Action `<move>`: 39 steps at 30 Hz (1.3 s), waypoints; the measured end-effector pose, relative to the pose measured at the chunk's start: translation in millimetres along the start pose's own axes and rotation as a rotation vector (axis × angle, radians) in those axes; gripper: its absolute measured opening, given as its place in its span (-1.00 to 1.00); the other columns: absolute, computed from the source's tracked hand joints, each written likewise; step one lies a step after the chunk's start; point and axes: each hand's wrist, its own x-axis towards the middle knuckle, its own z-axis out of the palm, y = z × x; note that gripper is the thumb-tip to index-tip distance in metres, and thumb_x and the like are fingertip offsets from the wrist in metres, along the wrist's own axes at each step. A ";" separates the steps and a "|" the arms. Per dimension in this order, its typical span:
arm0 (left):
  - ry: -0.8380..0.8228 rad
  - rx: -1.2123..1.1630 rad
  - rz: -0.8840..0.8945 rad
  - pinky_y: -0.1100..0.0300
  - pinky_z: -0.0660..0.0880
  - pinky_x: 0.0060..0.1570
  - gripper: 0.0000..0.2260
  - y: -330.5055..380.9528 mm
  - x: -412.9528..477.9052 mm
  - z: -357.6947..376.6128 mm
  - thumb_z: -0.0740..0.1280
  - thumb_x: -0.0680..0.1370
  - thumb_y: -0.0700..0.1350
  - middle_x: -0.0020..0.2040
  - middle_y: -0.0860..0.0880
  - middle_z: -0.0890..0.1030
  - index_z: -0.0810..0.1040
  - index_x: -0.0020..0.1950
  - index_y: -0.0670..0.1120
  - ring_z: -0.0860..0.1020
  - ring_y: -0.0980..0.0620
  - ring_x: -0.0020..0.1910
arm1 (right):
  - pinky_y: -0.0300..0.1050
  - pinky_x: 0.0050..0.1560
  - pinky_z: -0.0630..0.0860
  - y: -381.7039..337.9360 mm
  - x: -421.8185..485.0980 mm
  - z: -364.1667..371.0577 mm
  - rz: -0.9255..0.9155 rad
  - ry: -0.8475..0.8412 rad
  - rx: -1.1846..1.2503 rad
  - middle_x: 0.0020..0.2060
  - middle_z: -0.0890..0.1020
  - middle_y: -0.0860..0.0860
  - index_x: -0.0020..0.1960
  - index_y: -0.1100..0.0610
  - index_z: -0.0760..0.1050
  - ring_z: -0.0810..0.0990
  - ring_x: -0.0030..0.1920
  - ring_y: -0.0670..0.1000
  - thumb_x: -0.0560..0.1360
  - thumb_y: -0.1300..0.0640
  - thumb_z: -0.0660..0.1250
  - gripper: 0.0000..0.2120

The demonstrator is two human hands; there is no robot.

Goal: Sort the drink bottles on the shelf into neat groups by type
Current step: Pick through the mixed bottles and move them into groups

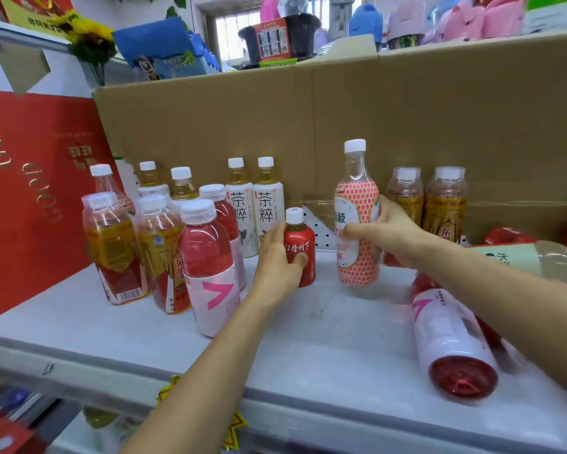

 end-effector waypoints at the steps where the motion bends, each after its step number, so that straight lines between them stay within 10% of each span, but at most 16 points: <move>1: -0.003 0.004 0.008 -0.06 0.22 0.51 -0.38 -1.3 -1.9 -0.1 0.34 0.59 -0.22 0.54 -0.03 0.21 0.16 0.59 -0.01 0.26 -0.04 0.50 | 0.21 0.21 0.52 0.1 -0.2 1.7 0.004 0.008 0.014 0.02 0.66 0.08 0.22 0.13 0.41 0.65 0.04 0.11 0.32 0.27 0.56 -0.46; 9: -0.038 0.042 0.009 -0.01 0.28 0.47 -0.39 8.0 -11.1 -8.3 0.38 0.58 -0.14 0.52 -0.06 0.24 0.19 0.57 -0.02 0.30 -0.07 0.47 | -0.02 0.17 0.50 -4.9 -24.2 0.7 0.091 -0.065 -0.115 0.08 0.61 -0.05 0.32 0.10 0.36 0.57 0.07 -0.01 0.38 0.22 0.54 -0.42; 15: -0.290 0.173 0.301 0.11 0.25 0.48 -0.39 36.2 -77.6 4.5 0.37 0.57 0.01 0.49 0.02 0.26 0.20 0.55 -0.01 0.29 0.09 0.44 | -0.02 0.04 0.55 -8.6 -78.6 -48.5 0.088 0.045 -0.799 0.03 0.57 -0.01 0.18 0.08 0.42 0.56 -0.01 0.01 0.52 -0.11 0.37 -0.64; 20: -0.570 0.013 0.073 -0.01 0.45 0.31 -0.28 73.7 -75.0 52.2 0.31 0.53 0.26 0.40 0.02 0.45 0.09 0.58 0.06 0.55 -0.03 0.24 | -0.05 -0.37 0.58 5.5 -112.0 -59.2 0.144 0.105 -0.846 -0.25 0.65 0.13 -0.16 0.18 0.54 0.66 -0.35 0.11 0.61 0.01 0.21 -0.70; 24: -0.685 0.052 -0.112 0.08 0.42 0.28 -0.05 90.9 -60.6 75.4 0.37 0.42 0.37 0.41 -0.10 0.44 0.03 0.60 -0.06 0.48 -0.12 0.32 | 0.08 -0.31 0.66 14.7 -116.9 -55.5 0.240 0.107 -0.607 -0.26 0.66 0.30 -0.15 0.33 0.52 0.69 -0.37 0.20 0.62 0.14 0.14 -0.67; 29: -0.770 0.094 -0.174 0.11 0.55 -0.02 0.00 99.4 -54.1 76.1 0.50 0.37 0.24 0.26 -0.15 0.50 -0.03 0.59 -0.04 0.56 -0.09 0.13 | -0.02 -0.29 0.64 32.5 -137.5 -53.5 0.211 0.158 -0.307 -0.25 0.63 0.24 -0.12 0.36 0.55 0.65 -0.36 0.10 0.59 0.28 0.19 -0.78; 33: -0.743 -0.010 -0.162 0.02 0.64 -0.07 -0.08 93.2 -58.4 70.0 0.47 0.37 0.11 0.17 -0.15 0.52 0.01 0.57 0.02 0.65 -0.12 -0.03 | -0.07 -0.04 0.50 42.8 -152.4 -64.5 -0.068 0.370 -0.842 -0.07 0.65 0.06 0.02 0.14 0.63 0.59 -0.05 0.07 0.51 0.18 0.34 -0.87; 39: -0.550 -0.481 -0.153 0.07 0.63 -0.25 -0.29 78.5 -79.4 54.6 0.39 0.52 -0.20 0.06 -0.04 0.54 0.09 0.56 0.03 0.67 -0.08 -0.14 | -0.05 -0.17 0.40 46.4 -167.5 -49.7 0.183 0.319 -1.340 0.15 0.45 0.12 0.31 0.08 0.25 0.56 0.10 0.19 0.51 -0.12 0.33 -0.49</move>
